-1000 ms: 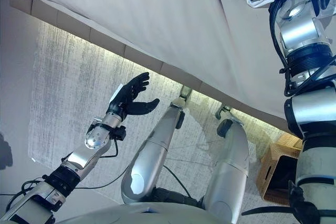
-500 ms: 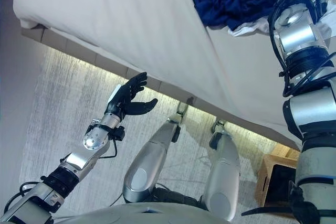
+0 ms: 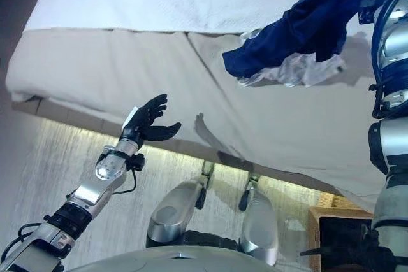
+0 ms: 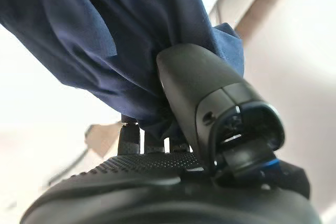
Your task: Pick up the clothes from the bed and place them into the basket
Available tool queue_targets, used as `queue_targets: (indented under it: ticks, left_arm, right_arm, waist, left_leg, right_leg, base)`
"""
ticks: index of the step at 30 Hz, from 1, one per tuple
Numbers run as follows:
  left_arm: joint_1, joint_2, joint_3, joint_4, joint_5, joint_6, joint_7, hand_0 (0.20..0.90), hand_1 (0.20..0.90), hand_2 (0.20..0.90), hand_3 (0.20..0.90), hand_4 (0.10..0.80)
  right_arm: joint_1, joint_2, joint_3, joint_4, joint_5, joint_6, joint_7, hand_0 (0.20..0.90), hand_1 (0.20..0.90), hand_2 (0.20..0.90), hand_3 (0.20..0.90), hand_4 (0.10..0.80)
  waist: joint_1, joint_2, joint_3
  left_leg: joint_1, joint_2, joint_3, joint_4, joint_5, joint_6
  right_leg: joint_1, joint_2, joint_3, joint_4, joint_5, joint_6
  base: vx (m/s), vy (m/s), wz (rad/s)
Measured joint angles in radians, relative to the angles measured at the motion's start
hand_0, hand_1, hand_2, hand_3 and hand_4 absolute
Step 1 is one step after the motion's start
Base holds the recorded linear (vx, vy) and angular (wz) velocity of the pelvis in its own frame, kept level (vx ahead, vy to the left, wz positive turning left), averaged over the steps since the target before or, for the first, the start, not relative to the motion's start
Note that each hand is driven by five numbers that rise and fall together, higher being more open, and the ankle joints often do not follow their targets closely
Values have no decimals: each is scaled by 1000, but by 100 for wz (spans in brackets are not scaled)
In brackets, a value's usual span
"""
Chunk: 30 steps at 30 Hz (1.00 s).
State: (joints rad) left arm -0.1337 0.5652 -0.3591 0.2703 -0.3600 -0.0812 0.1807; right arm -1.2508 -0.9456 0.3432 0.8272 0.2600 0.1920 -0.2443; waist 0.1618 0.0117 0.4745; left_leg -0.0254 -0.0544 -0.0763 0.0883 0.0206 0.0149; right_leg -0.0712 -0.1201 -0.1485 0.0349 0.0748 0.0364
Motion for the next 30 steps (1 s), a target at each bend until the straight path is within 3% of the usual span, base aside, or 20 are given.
queue_targets:
  ticks: [3,5,10,13,15,18,19,20,21,22,24,25,27,30]
  left_arm:
    - [-26,-5,3,26,19,27,-30,900,900,900,900,800]
    - [-20,-7,3,33,34,34,-42,900,900,900,900,800]
    - [-27,-10,4,66,41,35,-43,900,900,900,900,800]
    - [-35,-9,4,70,64,35,-55,900,900,900,900,800]
    - [-35,-9,4,85,82,34,-74,900,900,900,900,800]
    - [-31,-6,3,109,108,34,-94,900,900,900,900,800]
    - [-20,9,4,108,120,34,-79,900,900,900,900,800]
    - [-18,37,3,107,124,35,-74,900,900,900,900,800]
    - [-35,42,7,124,124,36,-73,900,900,900,900,800]
    - [-41,33,24,130,123,40,-61,900,900,900,900,800]
    - [-45,44,40,131,122,39,-50,900,900,900,900,800]
    - [-45,46,51,133,119,39,-42,900,900,900,900,800]
    - [-45,44,68,150,103,39,-13,900,900,900,900,800]
    - [-38,1,84,170,101,39,6,900,900,900,900,800]
  right_arm:
    - [8,-54,-29,-1,17,0,4,300,300,300,200,100]
    - [37,-91,-61,-9,44,-8,4,300,300,300,200,100]
    - [99,-107,-107,-36,65,-43,-1,300,300,300,200,100]
    - [183,-107,-132,-99,64,-53,-1,300,300,300,200,100]
    - [272,-107,-169,-163,65,-62,-1,300,300,300,200,100]
    - [361,-93,-204,-212,65,-63,-8,300,300,300,200,100]
    - [357,-44,-212,-212,64,-64,-11,300,300,300,200,100]
    - [354,-2,-210,-213,64,-64,-5,300,300,300,200,100]
    - [367,14,-209,-209,64,-64,-1,300,300,300,200,100]
    - [380,29,-208,-196,65,-63,4,300,300,300,200,100]
    - [409,30,-201,-194,65,-70,17,300,300,300,200,100]
    - [422,30,-208,-194,65,-86,20,300,300,300,200,100]
    - [439,30,-213,-197,65,-119,20,300,300,300,200,100]
    - [491,30,-213,-197,63,-118,14,300,300,300,200,100]
  waist:
    - [-10,-14,-16]
    - [-19,-21,-68]
    - [-45,-25,-95]
    - [-57,-26,-98]
    - [-64,-32,-101]
    - [-88,-38,-105]
    - [-84,-37,-107]
    - [-71,-37,-108]
    - [-74,-39,-108]
    - [-73,-33,-111]
    - [-65,-39,-121]
    - [-68,-49,-132]
    - [-81,-68,-146]
    - [-126,-70,-166]
  left_leg:
    - [47,4,1,-23,0,-1]
    - [57,2,0,-40,0,-1]
    - [97,-1,5,-48,0,-1]
    - [112,-3,38,-41,-20,4]
    - [125,-4,59,-42,-28,6]
    - [136,-9,108,-43,-44,26]
    - [127,-3,149,-46,-57,57]
    - [122,32,181,-69,-49,90]
    - [121,54,237,-86,-32,85]
    - [115,78,280,-87,-25,91]
    - [112,99,348,-84,-26,88]
    - [103,95,369,-86,-29,78]
    - [103,71,398,-102,-19,59]
    - [112,56,409,-121,3,37]
  right_leg:
    - [50,4,-5,-28,7,-5]
    - [64,3,-5,-51,7,-5]
    - [97,2,6,-54,7,-5]
    - [95,7,51,-49,6,-5]
    - [96,10,74,-49,17,10]
    - [82,13,106,-52,50,55]
    - [33,39,111,-66,168,142]
    - [18,61,108,-122,254,175]
    - [1,61,23,-71,193,174]
    - [-34,51,-68,93,74,61]
    - [-32,5,-133,247,-43,50]
    - [0,-23,-139,201,-51,62]
    - [82,-51,-130,57,-32,54]
    - [151,-29,-106,-108,17,31]
  base:
    - [39,42,-3]
    - [28,92,5]
    - [-28,118,-6]
    - [9,110,-32]
    - [-61,70,-40]
    - [-200,99,-63]
    - [-309,144,-156]
    - [-337,136,-182]
    - [-240,68,-155]
    - [-185,-25,-125]
    - [-49,-74,-119]
    - [36,-37,-95]
    - [55,-31,-66]
    - [41,-39,-29]
